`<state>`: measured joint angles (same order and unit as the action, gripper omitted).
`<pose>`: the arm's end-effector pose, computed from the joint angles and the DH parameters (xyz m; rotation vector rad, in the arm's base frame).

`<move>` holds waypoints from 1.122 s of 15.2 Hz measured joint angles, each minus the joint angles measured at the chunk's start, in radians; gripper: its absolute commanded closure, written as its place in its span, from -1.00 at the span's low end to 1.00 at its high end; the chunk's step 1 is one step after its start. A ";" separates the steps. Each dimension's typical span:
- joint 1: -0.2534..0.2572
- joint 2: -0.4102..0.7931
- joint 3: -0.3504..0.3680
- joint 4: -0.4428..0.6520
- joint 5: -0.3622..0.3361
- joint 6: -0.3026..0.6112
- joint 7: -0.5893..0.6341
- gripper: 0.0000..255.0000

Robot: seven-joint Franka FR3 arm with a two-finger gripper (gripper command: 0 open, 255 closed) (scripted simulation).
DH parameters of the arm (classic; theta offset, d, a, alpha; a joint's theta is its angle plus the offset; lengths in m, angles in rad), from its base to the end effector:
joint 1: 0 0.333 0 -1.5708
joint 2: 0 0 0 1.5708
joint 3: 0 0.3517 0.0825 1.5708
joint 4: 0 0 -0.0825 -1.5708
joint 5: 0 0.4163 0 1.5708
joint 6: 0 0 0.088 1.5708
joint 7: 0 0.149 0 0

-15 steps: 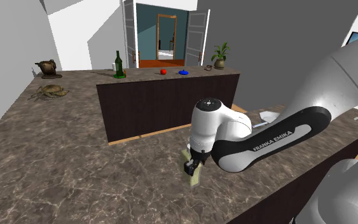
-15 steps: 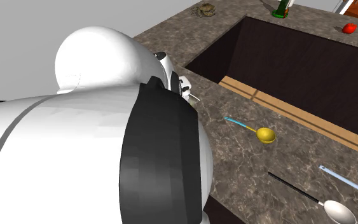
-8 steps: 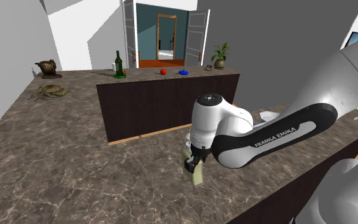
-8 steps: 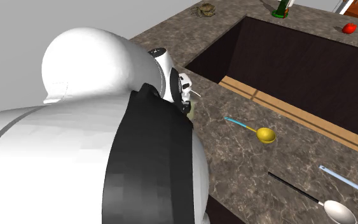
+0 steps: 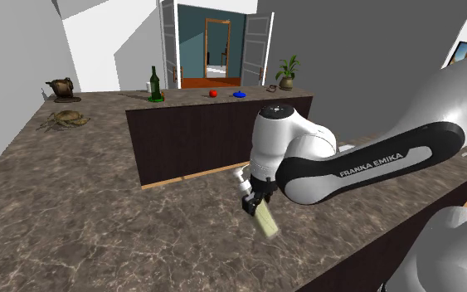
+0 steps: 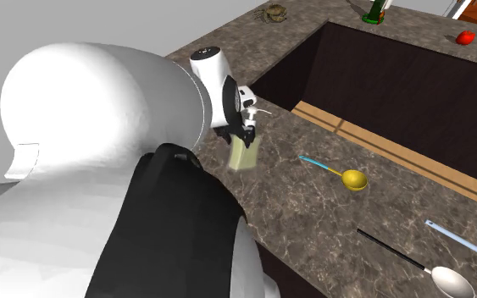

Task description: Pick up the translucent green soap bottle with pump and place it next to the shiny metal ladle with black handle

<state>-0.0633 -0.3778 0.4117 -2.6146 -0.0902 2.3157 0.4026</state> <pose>0.4043 0.1321 0.3448 2.9506 -0.0250 0.1763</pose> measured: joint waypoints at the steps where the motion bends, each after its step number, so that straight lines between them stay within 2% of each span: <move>1: 0.003 -0.013 -0.005 0.007 0.006 -0.019 -0.009 1.00; 17: 0.023 -0.114 -0.047 0.148 0.042 -0.254 -0.075 1.00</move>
<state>-0.0406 -0.4918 0.3651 -2.4665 -0.0482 2.0620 0.3278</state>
